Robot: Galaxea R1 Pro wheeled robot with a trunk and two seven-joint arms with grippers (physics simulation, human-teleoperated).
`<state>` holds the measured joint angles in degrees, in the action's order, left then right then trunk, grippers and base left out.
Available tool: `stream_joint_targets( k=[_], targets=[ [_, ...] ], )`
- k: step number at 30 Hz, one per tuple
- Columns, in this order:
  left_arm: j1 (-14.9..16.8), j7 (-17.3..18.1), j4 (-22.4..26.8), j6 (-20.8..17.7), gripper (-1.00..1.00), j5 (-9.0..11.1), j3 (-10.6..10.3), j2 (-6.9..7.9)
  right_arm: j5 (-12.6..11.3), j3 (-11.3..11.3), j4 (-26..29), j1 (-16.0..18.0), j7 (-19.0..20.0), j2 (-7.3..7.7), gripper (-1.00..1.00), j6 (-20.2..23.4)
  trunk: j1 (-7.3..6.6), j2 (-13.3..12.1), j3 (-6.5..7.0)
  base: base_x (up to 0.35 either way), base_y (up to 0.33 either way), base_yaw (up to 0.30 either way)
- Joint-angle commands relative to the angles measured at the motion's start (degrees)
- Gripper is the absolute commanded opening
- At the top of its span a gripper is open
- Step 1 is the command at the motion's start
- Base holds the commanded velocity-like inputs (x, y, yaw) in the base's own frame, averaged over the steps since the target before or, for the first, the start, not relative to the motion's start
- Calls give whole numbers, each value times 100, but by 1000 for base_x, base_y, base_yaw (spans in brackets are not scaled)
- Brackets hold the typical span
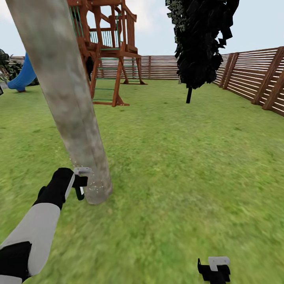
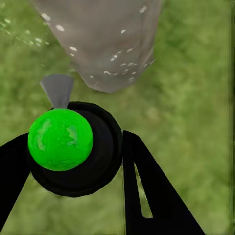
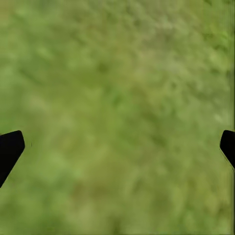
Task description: In the garden, pick up the pesticide atomizer on the floor and spray pesticide onto both trees until each tree trunk is fully covered.
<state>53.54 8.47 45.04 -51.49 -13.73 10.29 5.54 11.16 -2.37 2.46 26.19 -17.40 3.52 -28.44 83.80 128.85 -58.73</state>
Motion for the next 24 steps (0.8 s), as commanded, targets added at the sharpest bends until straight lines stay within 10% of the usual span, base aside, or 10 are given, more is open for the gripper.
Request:
stream_joint_targets(
  k=[1, 24],
  targets=[
    [0, -1, 3, -1, -100, -4, 0, 0, 0, 0, 0, 0, 0, 0, 100, 0, 0, 0, 0, 116, -236, 0],
    [25, -4, 22, -195, -100, -24, 0, -35, 0, 0, 0, 0, -9, 0, 100, 5, 0, 0, 0, 21, -273, 119]
  ],
)
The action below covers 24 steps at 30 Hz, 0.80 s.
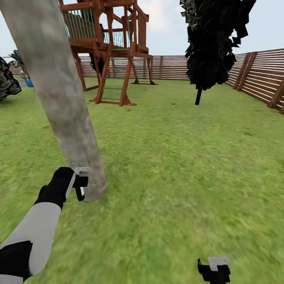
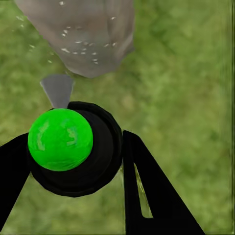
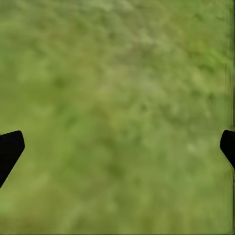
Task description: In the garden, pick up the pesticide atomizer on the floor and spray pesticide onto both trees until each tree trunk is fully covered.
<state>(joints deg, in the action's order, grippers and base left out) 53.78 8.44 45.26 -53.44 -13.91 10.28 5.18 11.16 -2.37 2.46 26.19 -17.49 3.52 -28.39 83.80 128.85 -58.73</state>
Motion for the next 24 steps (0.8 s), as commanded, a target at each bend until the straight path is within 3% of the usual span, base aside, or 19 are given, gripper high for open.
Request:
stream_joint_targets(
  k=[1, 16, 24],
  targets=[
    [1, 0, 0, 0, -100, -6, 0, -2, 0, 0, 0, 0, 0, 0, 100, 0, 0, 0, 0, 74, -275, 0],
    [-7, -2, 1, 0, -100, -15, 0, 35, 0, 3, 0, 0, 0, 0, 100, 0, 0, 0, 0, 79, -275, 6],
    [-84, -27, -8, 7, -100, -45, 37, 131, 0, 8, 0, 0, 8, -7, 100, -1, 0, 0, 0, 111, -275, 239]
  ],
)
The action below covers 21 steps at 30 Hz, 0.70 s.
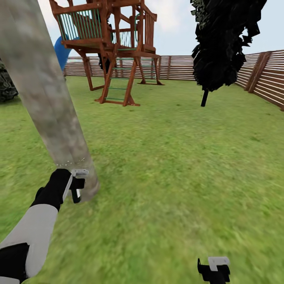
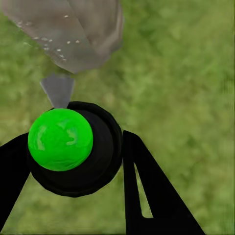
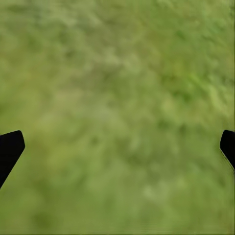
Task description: In the garden, pick up the pesticide atomizer on the floor and spray pesticide onto both trees until each tree trunk is fully covered.
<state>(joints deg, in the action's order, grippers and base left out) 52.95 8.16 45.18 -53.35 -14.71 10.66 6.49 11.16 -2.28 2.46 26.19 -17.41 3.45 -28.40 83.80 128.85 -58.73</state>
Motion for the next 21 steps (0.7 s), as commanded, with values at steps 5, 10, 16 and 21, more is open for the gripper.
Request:
stream_joint_targets(
  k=[5, 10, 16, 21],
  targets=[
    [-46, -3, -7, 53, -100, 41, -4, 248, 0, 0, 0, 0, 1, -2, 100, -2, 0, 0, 0, 121, -275, 277],
    [-46, -35, -42, 54, -100, 70, -23, 169, 0, 0, 0, 0, 1, -2, 100, -2, 0, 0, 0, 136, -270, 191],
    [-346, -23, -86, 127, -100, 66, -39, 158, 0, 0, 0, 0, 1, -2, 100, -3, 0, 0, 0, 160, -256, 14],
    [-369, -26, -57, 129, -100, 68, -65, -18, 0, 0, 0, 0, 1, -2, 100, -3, 0, 0, 0, 161, -255, 234]
  ],
)
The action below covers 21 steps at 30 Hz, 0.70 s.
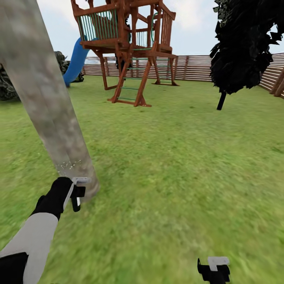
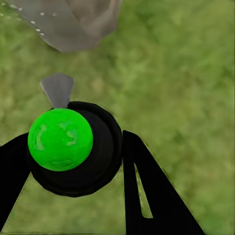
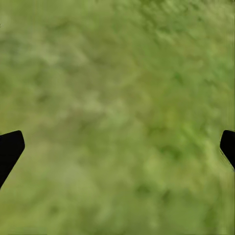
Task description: In the garden, pick up the pesticide atomizer on the floor and spray pesticide onto both trees until each tree trunk is fully covered.
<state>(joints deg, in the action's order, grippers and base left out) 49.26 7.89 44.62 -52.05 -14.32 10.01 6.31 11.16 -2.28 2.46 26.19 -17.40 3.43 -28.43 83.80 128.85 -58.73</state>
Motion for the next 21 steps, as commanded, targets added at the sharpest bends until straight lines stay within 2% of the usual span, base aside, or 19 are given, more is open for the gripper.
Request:
stream_joint_targets(
  k=[1, 4, 6, 9, 12, 14, 15, 17, 21],
  targets=[
    [-39, -4, -14, 0, -100, 20, 19, 126, 0, 0, 0, 0, 0, 0, 100, 0, 0, 0, 0, 163, -253, 275],
    [-208, -6, -31, 17, -100, 38, 34, 480, 0, 0, 0, 0, 0, 0, 100, 1, 0, 0, 0, 171, -244, 277],
    [-322, -23, -29, 254, -100, 34, 36, 529, 0, 0, 0, 0, 0, 0, 100, 0, 0, 0, 0, 193, -226, 277],
    [-356, -48, -33, 449, -100, 33, 37, 533, 0, 0, 0, 0, 0, 0, 100, 1, 0, 0, 0, 227, -195, 277],
    [-388, -59, -179, 654, -100, 64, 37, 402, 0, 0, 0, 0, 0, -8, 100, -3, 0, 0, 0, 233, -187, 277],
    [-390, -60, -452, 937, -100, 55, 37, 287, 3, 0, 0, 0, 2, -16, 100, -3, 0, 0, 0, 224, -195, 277],
    [-391, -63, -937, 1372, -100, 47, 43, 256, 7, 6, -6, 0, 7, -27, 100, -4, 0, 0, 0, 180, -216, 271],
    [-391, -67, -1379, 1813, -100, 44, 45, 250, 8, 8, -8, 0, 9, -33, 100, -5, 0, 0, 0, 96, -90, 120],
    [-400, -68, -1582, 1985, -100, 60, 47, 260, 1, 0, -5, 0, 9, -18, 100, 2, 0, 0, 0, 13, -12, 16]
  ],
)
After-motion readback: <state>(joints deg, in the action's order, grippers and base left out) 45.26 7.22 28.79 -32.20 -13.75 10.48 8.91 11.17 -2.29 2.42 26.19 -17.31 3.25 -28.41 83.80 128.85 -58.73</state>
